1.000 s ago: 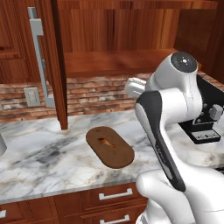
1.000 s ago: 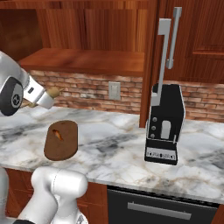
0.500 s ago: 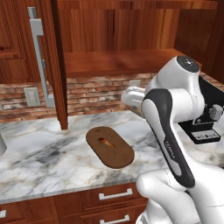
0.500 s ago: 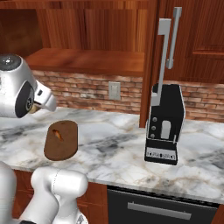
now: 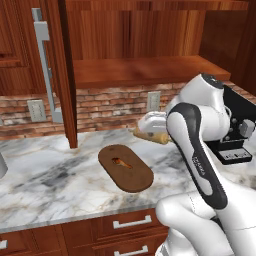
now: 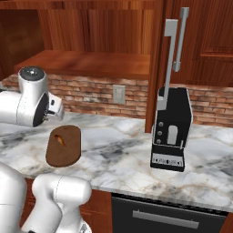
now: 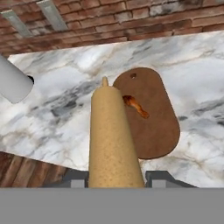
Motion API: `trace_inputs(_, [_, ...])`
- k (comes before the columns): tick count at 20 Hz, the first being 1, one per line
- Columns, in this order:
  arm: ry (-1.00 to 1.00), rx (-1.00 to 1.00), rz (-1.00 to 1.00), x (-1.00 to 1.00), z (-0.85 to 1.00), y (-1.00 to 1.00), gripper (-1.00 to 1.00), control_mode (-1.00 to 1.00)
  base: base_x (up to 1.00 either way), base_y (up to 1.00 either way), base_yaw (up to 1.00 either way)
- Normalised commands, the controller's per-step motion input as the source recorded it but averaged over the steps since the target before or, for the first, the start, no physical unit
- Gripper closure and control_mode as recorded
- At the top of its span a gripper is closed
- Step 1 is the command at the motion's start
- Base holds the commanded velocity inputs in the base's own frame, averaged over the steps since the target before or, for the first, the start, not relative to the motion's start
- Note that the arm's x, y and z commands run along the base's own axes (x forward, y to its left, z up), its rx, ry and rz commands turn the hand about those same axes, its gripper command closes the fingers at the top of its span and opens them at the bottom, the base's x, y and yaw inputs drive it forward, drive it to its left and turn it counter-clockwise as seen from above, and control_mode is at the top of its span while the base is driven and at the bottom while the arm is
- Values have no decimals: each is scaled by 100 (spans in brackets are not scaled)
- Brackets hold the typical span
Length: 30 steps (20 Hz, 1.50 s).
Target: Open the cabinet, retrieve the rolling pin, and place it next to the meat on the cutting board to prepare for tenderizing.
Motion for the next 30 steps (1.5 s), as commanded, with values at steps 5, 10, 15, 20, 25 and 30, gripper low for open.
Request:
trace_inputs(5, [0, -4, 20, 0, -61, 4, 100, -100, 0, 0, 0])
trace_inputs(10, [0, -4, 20, 0, -50, 2, 100, -100, 0, 0, 0])
trace_inputs(15, [0, -2, 16, 11, -28, 2, 100, -100, 0, 0, 0])
trace_inputs(20, [0, 0, 19, 16, -26, 6, 100, -100, 0, 0, 0])
trace_inputs(25, [0, 0, 21, 10, -29, 7, 100, -100, 0, 0, 0])
trace_inputs(30, [0, 0, 19, 6, -30, 0, 100, -100, 0, 0, 0])
